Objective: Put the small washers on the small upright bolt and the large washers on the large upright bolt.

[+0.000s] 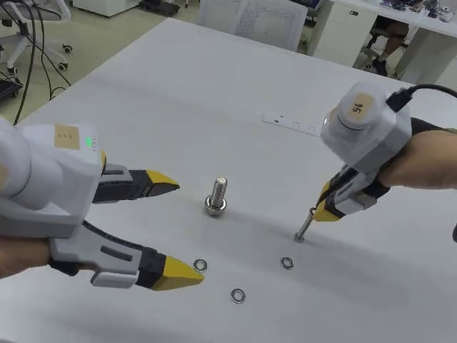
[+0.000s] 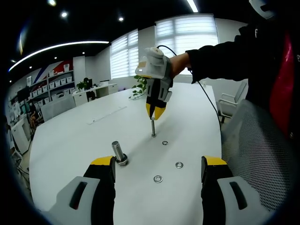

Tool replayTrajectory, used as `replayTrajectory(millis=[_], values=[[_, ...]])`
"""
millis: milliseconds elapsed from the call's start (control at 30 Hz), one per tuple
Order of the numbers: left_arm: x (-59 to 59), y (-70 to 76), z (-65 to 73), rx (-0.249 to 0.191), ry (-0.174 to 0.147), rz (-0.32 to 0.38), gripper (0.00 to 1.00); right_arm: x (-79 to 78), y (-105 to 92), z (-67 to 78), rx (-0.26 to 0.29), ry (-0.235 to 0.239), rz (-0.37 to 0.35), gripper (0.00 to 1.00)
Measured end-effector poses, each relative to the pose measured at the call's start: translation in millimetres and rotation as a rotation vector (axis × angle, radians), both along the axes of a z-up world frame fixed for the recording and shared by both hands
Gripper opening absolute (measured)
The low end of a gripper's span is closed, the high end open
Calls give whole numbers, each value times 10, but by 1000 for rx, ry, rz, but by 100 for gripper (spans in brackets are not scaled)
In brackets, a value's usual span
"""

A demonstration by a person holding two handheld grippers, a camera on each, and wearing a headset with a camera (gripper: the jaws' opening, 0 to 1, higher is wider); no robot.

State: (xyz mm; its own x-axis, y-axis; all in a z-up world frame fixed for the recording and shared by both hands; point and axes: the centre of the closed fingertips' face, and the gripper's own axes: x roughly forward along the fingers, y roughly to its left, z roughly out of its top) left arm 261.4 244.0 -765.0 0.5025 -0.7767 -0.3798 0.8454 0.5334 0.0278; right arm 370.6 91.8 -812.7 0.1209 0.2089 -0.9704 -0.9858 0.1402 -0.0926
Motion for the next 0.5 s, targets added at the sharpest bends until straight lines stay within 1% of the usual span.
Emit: replayTrajectory(millis=[100,167,267,367,400,500], values=[[43,33,42,11,-11,-8,74,3,-6,-11,-3,2,1,14],[82,65,99,-1,-18,-3,74,-2,-2,-15,-3,6,1,14],[148,136,195,8,-40,3,74,-3,10,-18,-4,4,3,14],[179,174,265,-3,-50,5,74,-9,21,-19,-1,7,2,14],[183,179,274,-6,-50,5,74,-10,22,-23,-1,8,1,14],[185,180,263,10,-51,-10,74,-13,13,-36,-6,11,0,14]])
